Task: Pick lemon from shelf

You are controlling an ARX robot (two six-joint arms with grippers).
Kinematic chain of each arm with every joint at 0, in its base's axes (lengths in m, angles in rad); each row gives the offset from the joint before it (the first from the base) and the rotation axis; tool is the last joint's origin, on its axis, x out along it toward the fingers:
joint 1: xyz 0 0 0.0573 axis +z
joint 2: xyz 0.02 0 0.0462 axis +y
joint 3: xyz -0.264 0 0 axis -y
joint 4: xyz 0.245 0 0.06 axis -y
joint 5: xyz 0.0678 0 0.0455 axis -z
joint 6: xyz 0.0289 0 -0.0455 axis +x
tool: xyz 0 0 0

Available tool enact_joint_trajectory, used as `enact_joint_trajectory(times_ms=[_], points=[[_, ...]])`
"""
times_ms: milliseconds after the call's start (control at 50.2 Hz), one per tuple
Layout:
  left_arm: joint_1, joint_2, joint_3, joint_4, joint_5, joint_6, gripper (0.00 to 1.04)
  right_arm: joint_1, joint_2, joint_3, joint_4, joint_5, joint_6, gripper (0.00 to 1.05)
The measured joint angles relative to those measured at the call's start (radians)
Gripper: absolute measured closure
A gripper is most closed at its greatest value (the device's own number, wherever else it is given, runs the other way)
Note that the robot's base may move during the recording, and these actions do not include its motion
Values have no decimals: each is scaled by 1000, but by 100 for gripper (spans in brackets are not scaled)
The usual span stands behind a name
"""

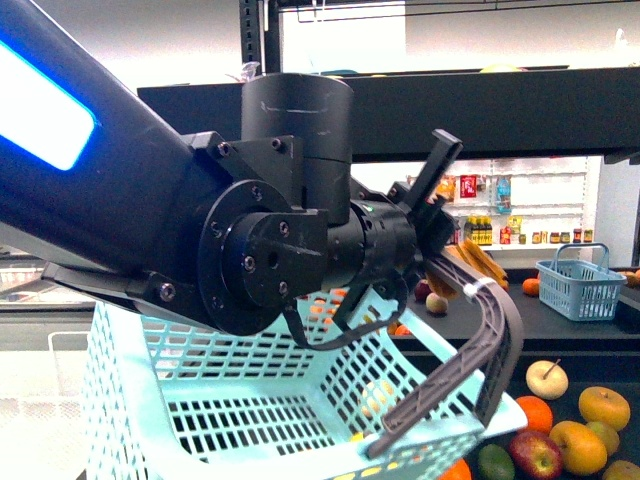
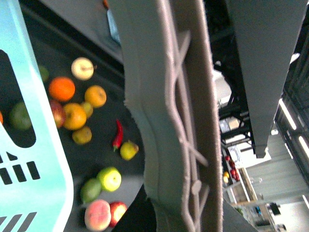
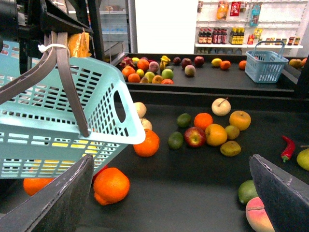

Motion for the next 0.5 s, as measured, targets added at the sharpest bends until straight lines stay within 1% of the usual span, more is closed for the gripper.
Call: enact_joint_trajectory(times_ms=[159, 299, 498], points=[[36, 0, -8, 69, -61, -31, 97, 0, 0, 0, 0, 0, 0, 8], [142, -13, -64, 175, -175, -156, 97, 0, 0, 0, 0, 0, 0, 8], [293, -43, -126, 272, -273, -273, 97, 0, -1, 0, 0, 0, 0, 8]])
